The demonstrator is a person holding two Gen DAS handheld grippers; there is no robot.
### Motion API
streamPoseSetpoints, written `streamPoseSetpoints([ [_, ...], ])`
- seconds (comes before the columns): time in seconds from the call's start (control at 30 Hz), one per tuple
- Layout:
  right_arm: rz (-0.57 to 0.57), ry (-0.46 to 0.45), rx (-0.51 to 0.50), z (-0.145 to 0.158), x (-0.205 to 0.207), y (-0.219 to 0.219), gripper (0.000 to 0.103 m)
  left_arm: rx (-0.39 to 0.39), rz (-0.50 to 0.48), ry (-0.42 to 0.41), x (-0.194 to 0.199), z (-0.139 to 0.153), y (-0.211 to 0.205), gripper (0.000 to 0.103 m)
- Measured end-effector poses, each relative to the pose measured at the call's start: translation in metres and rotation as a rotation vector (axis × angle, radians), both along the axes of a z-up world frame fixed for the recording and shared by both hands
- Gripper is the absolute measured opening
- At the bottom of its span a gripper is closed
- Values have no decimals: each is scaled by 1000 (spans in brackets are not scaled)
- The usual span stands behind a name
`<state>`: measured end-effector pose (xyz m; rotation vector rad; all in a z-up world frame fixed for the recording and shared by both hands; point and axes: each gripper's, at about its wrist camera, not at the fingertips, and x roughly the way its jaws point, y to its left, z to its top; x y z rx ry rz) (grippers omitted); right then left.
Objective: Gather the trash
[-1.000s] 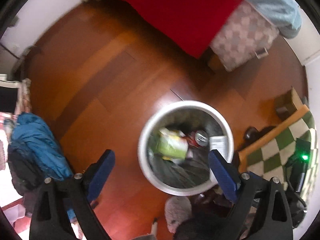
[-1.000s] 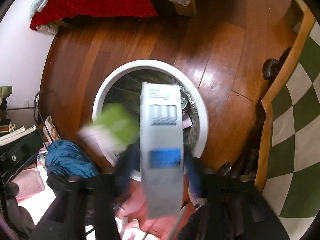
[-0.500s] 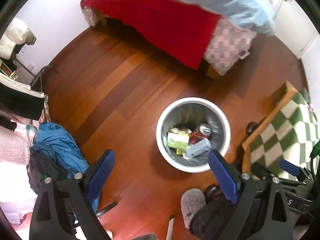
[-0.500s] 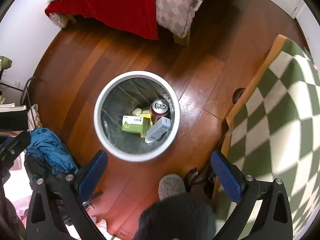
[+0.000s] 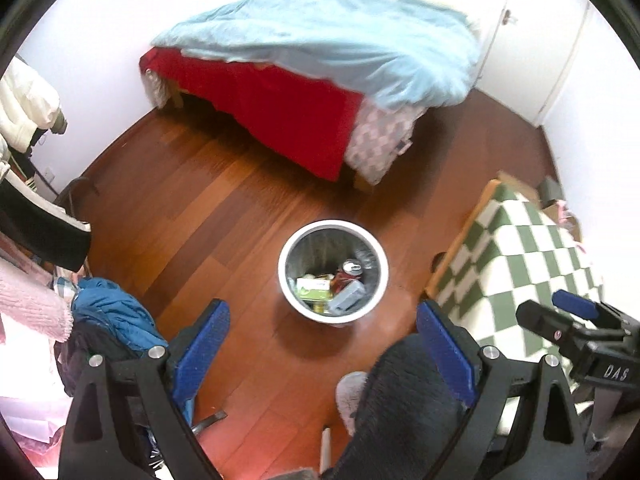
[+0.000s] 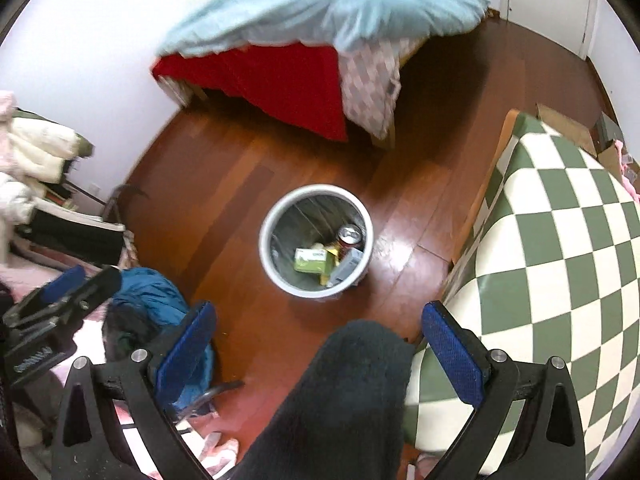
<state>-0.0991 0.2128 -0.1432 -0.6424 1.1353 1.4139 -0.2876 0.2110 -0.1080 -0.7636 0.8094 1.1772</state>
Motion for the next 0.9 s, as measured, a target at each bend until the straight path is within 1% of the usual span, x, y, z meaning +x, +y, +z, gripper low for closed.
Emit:
streamPoseSetpoints([
  [0.07,8,8,43,25,1,-17,103,17,-13,-18,0,14,-10,95],
  [0.23,21,58,114,70,8,-49,103,65,-41,-92,-1,50,-31,95],
  [0.37,41,78,161,101,7,-70,103,97,-61,-153,-5,75,-45,95],
  [0.5,71,103,194,130,4,-89,103,115,-82,-189,-6,91,-55,95],
  [0.7,112,129,211,154,-4,-102,103,139,-106,-214,-12,108,-67,95],
  [0.9,129,142,225,166,-10,-102,103,161,-112,-217,-21,118,-72,95],
])
